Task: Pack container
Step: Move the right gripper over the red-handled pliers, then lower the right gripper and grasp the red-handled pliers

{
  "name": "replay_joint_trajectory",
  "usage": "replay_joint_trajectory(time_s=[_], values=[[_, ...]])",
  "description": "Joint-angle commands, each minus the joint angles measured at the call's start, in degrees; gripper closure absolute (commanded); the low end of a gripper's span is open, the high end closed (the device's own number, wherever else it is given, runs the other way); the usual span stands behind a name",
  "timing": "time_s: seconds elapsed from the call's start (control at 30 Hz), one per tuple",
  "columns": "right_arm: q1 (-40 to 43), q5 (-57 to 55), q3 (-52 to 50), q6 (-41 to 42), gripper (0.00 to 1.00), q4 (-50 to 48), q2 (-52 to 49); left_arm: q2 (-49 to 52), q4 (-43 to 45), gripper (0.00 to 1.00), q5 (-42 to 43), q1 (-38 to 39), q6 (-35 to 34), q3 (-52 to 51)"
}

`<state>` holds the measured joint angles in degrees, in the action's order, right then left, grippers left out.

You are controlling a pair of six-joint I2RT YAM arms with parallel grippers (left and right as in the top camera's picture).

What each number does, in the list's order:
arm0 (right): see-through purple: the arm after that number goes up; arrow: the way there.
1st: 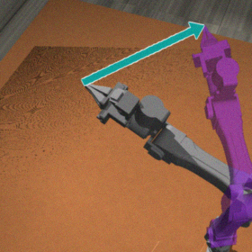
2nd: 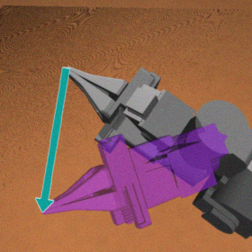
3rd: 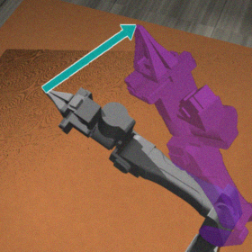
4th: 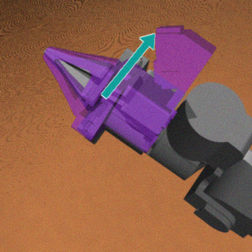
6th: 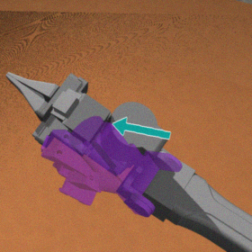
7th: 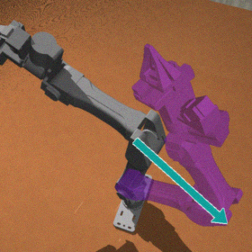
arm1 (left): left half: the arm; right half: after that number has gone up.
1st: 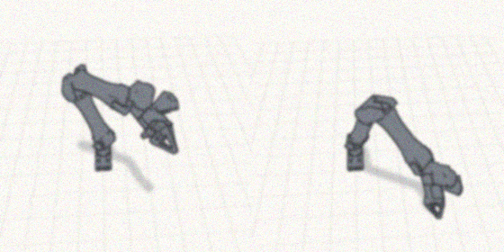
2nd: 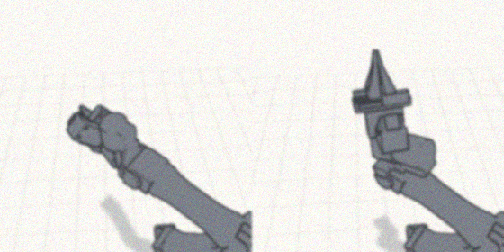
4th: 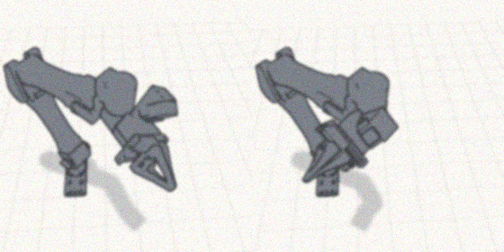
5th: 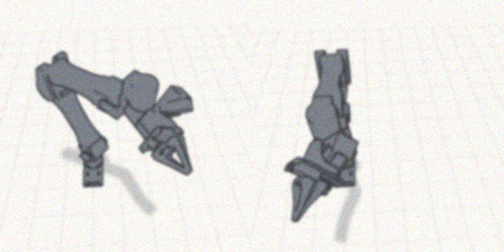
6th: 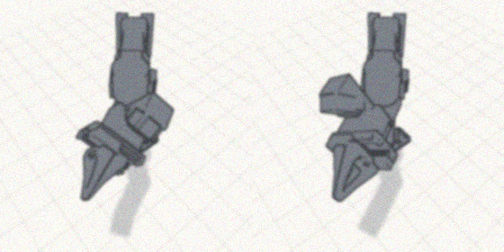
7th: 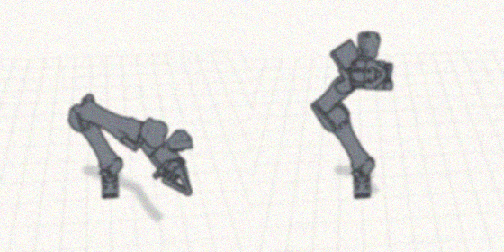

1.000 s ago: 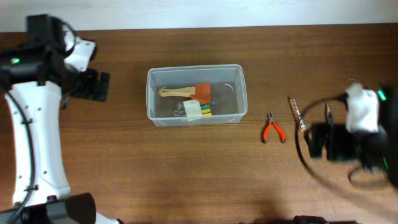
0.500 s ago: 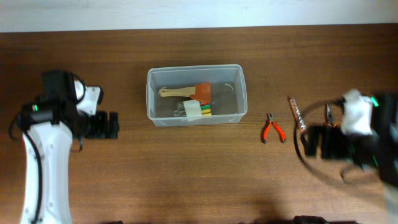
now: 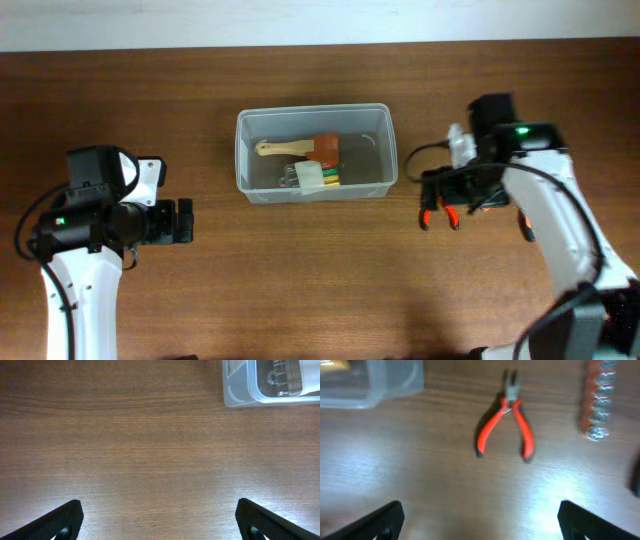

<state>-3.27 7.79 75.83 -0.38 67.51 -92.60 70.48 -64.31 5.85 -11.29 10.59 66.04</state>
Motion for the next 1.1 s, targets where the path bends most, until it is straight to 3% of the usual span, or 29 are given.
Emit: replay_joint_trajectory(time_s=[0.0,0.43,1.07], values=[[-1.84,0.37,-4.66,3.65,0.01,-4.63,-1.81,-0.66,0.22,0.01,0.81,-0.11,-0.72,-0.44],[-1.97,-2.49,-11.98,20.39,0.01,-15.45,-3.34,-0.66,0.28,0.01,0.85,-0.11,-0.74,-0.44],[-1.97,-2.47,-12.04,21.07,0.01,-20.46,-11.89,-0.66,0.26,0.01,0.85,-0.11,-0.72,-0.44]])
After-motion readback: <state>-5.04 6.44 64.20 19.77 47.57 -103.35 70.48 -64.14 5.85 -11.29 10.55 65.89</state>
